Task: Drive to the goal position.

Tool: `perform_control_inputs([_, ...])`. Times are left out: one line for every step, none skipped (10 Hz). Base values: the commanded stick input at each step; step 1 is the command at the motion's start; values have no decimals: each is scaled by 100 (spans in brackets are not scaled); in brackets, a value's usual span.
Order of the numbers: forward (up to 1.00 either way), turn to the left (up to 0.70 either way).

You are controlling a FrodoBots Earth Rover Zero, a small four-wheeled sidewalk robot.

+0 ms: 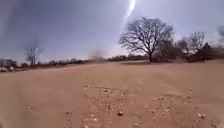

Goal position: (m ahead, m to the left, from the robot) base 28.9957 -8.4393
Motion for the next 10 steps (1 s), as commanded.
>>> perform_control_inputs([100, 0])
perform_control_inputs([100, 0])
perform_control_inputs([100, 0])
perform_control_inputs([100, 0])
perform_control_inputs([100, 0])
perform_control_inputs([100, 0])
perform_control_inputs([100, 0])
perform_control_inputs([100, 0])
perform_control_inputs([100, 0])
perform_control_inputs([100, 0])
